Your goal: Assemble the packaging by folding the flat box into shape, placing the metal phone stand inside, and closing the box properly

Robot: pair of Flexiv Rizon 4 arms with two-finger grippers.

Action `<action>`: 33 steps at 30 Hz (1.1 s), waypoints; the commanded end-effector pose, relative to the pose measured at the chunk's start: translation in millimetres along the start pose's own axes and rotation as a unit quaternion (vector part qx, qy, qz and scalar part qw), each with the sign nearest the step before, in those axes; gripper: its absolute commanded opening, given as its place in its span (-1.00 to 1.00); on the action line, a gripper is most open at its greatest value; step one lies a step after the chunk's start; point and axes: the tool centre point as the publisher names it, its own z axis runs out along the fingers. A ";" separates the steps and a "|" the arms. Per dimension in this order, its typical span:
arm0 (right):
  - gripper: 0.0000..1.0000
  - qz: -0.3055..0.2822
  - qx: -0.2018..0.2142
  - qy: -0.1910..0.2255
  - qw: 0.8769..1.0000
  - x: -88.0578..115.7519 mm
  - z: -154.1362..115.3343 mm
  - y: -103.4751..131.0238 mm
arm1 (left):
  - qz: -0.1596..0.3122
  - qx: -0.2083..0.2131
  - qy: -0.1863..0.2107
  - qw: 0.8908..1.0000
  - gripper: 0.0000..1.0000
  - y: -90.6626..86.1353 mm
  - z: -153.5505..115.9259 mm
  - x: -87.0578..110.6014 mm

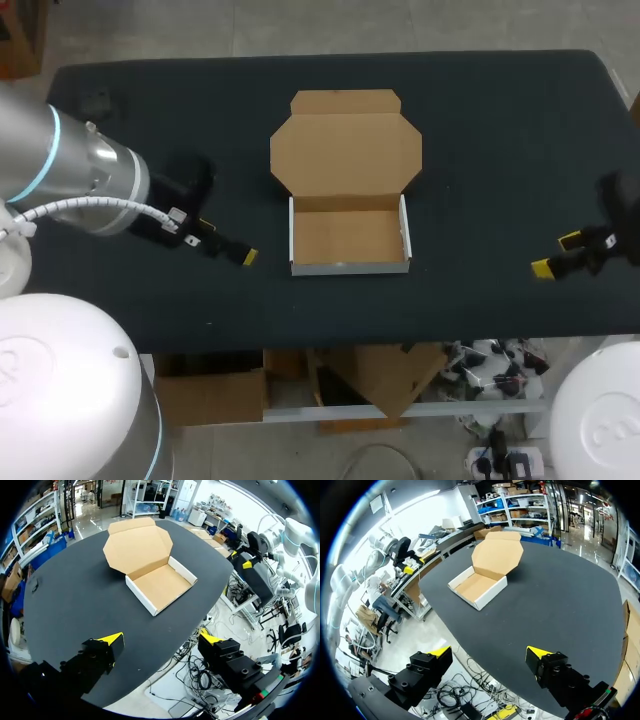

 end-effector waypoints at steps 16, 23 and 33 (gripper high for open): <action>1.00 0.141 0.032 -0.067 0.987 2.4 -43.2 2.7 | -0.128 -0.042 -0.065 0.989 1.00 17.1 -57.8 4.5; 1.00 0.182 0.039 -0.080 0.979 -1.3 -57.9 9.4 | -0.156 -0.053 -0.083 0.983 1.00 14.4 -68.3 7.7; 1.00 0.233 0.039 -0.080 0.968 -11.7 -72.0 19.5 | -0.177 -0.062 -0.091 0.978 1.00 7.7 -76.5 12.1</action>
